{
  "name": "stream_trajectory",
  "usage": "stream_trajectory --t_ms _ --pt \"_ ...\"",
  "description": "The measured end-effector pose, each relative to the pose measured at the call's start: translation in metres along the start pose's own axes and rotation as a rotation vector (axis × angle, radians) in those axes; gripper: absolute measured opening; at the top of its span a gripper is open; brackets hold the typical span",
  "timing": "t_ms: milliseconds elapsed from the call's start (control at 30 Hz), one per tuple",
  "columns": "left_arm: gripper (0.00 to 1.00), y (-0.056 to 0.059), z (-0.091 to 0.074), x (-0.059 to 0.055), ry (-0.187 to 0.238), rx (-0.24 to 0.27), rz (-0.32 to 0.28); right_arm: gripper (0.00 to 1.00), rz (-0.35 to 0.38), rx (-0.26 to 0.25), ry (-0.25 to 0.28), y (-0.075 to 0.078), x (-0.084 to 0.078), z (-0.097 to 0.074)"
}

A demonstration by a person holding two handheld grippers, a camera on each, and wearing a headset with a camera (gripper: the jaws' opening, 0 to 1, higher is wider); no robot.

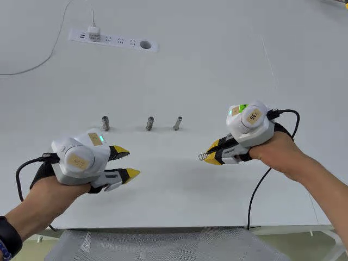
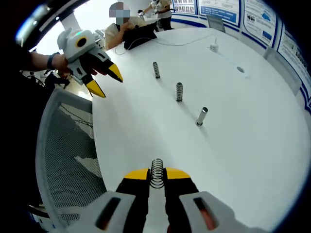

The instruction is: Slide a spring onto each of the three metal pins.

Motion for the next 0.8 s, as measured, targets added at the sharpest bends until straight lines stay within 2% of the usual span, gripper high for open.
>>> stream_trajectory --t_ms 367,800 --pt "0.35 -0.019 -0.007 -0.008 -0.001 0.08 -0.053 0.12 0.01 -0.014 -0.026 0.021 0.007 -0.004" --pt "0.43 -0.039 -0.017 -0.019 -0.009 0.147 -0.122 0.12 0.0 -0.023 -0.033 0.035 0.025 -0.002"
Point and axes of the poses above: the centre of the closed fingertips' face, and the gripper's own axes: z roughly forward along the fingers, y roughly to its right, x roughly out of its top, the point moved 9 cm from there along -z, roughly backward along the fingers, and after that the axes turned 13 degrees about x, right-handed, at the moved point
